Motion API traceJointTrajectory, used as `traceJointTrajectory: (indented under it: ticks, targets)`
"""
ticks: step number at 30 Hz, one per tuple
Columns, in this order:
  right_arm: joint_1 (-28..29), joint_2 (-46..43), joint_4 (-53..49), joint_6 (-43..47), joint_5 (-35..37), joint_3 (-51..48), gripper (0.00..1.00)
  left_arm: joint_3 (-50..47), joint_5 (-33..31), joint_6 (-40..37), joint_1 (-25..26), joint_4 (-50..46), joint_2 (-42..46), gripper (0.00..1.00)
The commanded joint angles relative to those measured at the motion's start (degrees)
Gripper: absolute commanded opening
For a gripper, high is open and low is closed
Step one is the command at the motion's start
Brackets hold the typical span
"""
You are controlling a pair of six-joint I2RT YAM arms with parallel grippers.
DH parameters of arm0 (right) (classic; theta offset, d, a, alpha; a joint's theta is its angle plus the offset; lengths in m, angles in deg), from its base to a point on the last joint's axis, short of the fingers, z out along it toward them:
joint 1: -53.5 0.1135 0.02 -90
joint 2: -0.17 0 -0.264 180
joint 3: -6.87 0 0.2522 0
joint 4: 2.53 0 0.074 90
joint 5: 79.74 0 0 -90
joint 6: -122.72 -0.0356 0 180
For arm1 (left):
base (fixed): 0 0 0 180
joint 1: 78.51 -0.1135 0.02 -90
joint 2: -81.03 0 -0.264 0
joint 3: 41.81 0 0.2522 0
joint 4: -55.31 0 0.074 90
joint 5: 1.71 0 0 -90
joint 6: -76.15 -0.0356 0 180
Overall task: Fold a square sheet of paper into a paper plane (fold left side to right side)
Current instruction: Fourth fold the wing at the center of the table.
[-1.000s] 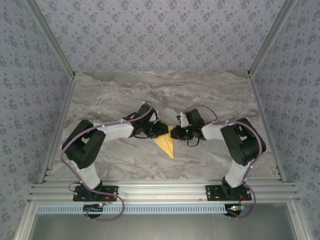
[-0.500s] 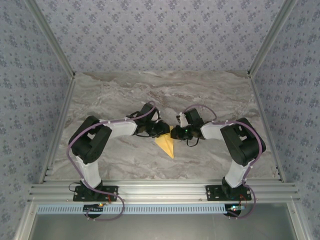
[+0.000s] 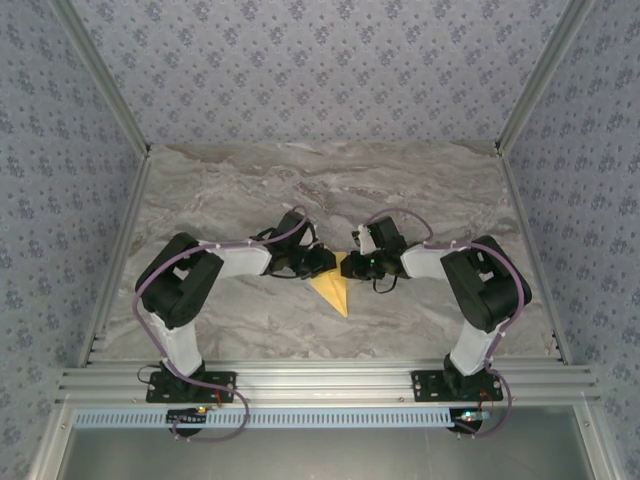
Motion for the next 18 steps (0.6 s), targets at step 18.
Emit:
traceJointTrajectory:
  ticks: [18]
  targets:
    - [1.15, 2.55, -5.56, 2.17, 2.69, -0.22, 0.12, 2.76, 0.31, -0.78, -0.33, 0.51, -0.98, 0.22]
